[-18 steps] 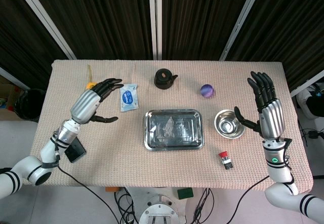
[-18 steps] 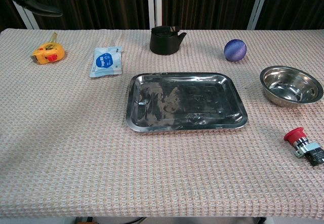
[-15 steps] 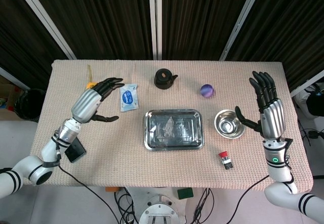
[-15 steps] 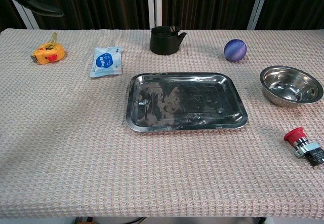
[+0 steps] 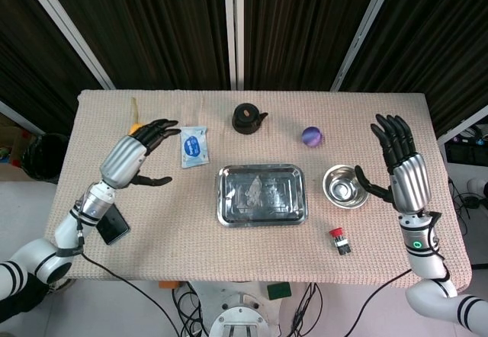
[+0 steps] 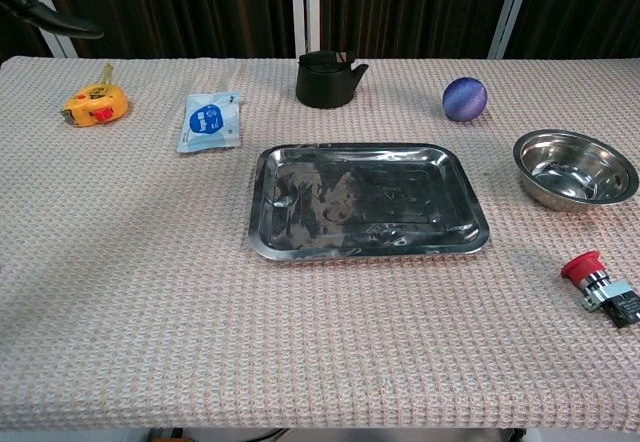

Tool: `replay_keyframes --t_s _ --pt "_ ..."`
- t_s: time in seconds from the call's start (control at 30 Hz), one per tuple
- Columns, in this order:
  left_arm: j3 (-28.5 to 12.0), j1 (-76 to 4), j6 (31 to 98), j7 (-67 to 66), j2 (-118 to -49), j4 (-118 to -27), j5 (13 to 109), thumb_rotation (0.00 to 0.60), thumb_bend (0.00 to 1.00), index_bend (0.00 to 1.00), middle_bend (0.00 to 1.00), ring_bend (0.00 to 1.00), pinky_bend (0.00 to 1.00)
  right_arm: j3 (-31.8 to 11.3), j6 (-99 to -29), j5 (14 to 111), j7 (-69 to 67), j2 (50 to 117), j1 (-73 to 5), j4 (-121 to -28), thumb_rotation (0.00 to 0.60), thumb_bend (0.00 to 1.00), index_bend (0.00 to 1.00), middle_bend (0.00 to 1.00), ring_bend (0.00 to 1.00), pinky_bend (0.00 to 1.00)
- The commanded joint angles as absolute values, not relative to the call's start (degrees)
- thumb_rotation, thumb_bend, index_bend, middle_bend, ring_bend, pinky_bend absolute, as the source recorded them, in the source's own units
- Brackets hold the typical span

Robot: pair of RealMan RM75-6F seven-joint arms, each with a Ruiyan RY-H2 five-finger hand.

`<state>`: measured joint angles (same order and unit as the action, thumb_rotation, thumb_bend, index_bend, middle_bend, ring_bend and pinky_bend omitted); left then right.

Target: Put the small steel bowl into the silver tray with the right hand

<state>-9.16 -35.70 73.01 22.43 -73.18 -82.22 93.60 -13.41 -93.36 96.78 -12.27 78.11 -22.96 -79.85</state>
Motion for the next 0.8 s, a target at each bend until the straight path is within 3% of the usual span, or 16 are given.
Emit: replay_keyframes --t_s 0.03,0.2,0.5,0.8 --pt "-8.5 -34.8 72.7 20.2 -71.8 -83.3 92.3 0.6 0.06 0.17 0.11 0.09 0.21 -7.7 -87.0 96.2 -1.6 71.8 -20.1 -83.9 0.6 0.36 0.06 0.0 0.0 0.0" --pt "-7.4 -33.4 72.0 17.1 -71.3 -83.1 90.4 0.6 0.06 0.17 0.11 0.09 0.21 -2.8 -81.3 93.8 7.8 68.1 -17.3 -84.9 0.6 0.36 0.06 0.0 0.0 0.0" --pt "-5.7 -32.3 69.8 17.1 -72.6 -79.4 88.0 0.6 0.06 0.17 0.11 0.09 0.2 -1.1 -75.6 88.1 12.4 71.4 -15.8 -81.4 0.6 0.32 0.05 0.0 0.0 0.0" --pt "-5.6 -31.3 71.0 18.5 -72.9 -77.5 87.9 0.6 0.06 0.17 0.11 0.09 0.2 -1.6 -71.6 86.8 11.4 78.0 -17.7 -74.8 0.6 0.32 0.21 0.0 0.0 0.0"
